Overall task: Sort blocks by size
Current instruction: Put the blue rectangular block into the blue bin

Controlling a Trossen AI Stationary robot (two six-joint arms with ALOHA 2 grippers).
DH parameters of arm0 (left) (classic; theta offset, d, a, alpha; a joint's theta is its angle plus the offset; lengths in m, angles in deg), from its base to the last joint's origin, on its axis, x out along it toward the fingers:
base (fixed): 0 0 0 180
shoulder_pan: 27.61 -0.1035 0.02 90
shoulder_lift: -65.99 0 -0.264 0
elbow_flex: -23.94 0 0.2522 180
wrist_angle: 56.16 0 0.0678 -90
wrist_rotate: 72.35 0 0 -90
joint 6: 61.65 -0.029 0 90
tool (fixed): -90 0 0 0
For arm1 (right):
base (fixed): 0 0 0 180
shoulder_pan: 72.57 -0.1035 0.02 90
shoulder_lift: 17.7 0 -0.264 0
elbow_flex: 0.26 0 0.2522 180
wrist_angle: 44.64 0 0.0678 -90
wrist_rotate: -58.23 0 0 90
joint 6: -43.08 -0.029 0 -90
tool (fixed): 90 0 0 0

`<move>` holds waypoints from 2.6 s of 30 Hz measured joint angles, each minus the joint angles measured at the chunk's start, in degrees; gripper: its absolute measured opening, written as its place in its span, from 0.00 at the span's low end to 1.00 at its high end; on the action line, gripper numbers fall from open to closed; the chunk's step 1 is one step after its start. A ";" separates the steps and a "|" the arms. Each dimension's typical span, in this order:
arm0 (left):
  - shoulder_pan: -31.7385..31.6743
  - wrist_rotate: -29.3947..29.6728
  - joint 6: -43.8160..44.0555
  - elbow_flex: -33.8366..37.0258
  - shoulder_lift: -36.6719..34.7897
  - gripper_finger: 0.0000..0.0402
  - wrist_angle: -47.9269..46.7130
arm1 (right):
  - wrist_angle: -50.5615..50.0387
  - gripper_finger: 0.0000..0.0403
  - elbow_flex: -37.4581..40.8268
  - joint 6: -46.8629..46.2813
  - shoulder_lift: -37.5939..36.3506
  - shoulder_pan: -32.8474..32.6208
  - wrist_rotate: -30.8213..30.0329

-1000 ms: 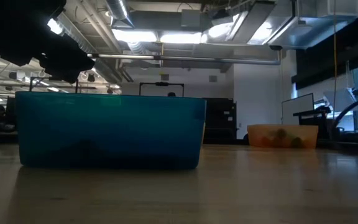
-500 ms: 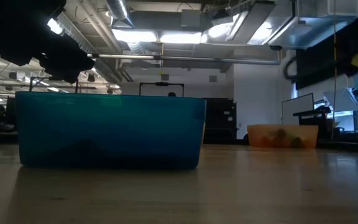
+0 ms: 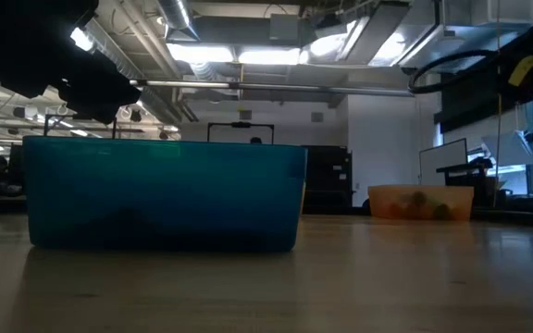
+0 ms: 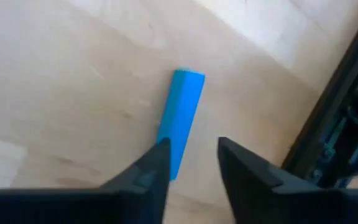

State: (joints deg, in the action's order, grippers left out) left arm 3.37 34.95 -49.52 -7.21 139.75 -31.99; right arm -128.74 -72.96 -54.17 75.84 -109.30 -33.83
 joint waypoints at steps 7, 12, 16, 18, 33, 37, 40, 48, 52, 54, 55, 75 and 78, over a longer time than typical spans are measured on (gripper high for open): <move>-0.02 0.00 0.13 0.00 0.00 0.50 -0.02 | 3.46 0.51 3.95 -0.75 -0.07 0.00 -1.45; -0.02 0.02 -0.08 0.00 0.00 0.50 -0.04 | 8.42 0.51 7.17 -1.79 -0.27 0.00 0.16; -0.02 0.02 -0.09 0.00 0.00 0.50 -0.17 | 14.03 0.48 10.31 -1.87 -0.37 0.00 1.71; -0.02 0.02 -0.07 0.00 0.00 0.50 -0.43 | 16.72 0.46 11.88 -1.96 -0.61 0.00 2.25; -0.01 0.07 0.11 0.04 0.00 0.50 -0.92 | 19.33 0.16 12.34 3.31 -0.89 0.00 0.12; 0.00 0.07 0.11 0.04 0.00 0.50 -0.85 | 19.80 0.16 9.38 6.38 -0.48 0.18 -4.03; -0.04 0.07 0.11 0.04 0.00 0.50 -0.65 | 20.64 0.16 6.66 8.66 -0.58 1.81 -3.89; -0.06 0.09 0.03 0.04 0.00 0.50 -0.81 | 35.26 0.17 -0.27 29.58 -0.59 4.46 -14.71; -0.06 0.09 -0.07 0.04 0.00 0.50 -0.79 | 51.97 0.17 -1.33 46.27 -0.66 6.44 -21.37; -0.06 0.09 0.04 0.04 0.00 0.50 -0.79 | 61.34 0.18 -1.37 53.82 -0.31 7.66 -21.96; -0.06 0.09 0.18 0.04 0.00 0.50 -0.79 | 65.54 0.18 -1.43 56.65 0.10 8.30 -21.86; -0.06 0.11 1.41 0.00 0.00 0.50 -0.87 | 91.78 0.19 -1.40 78.10 14.54 17.28 -11.81; -0.06 0.09 1.45 -0.02 0.00 0.50 -0.99 | 92.55 0.19 -1.42 77.53 15.52 17.27 -11.78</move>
State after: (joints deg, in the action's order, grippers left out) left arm 3.30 35.04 -48.07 -7.23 139.75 -32.98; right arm -36.18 -74.38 23.36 91.36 -92.04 -45.61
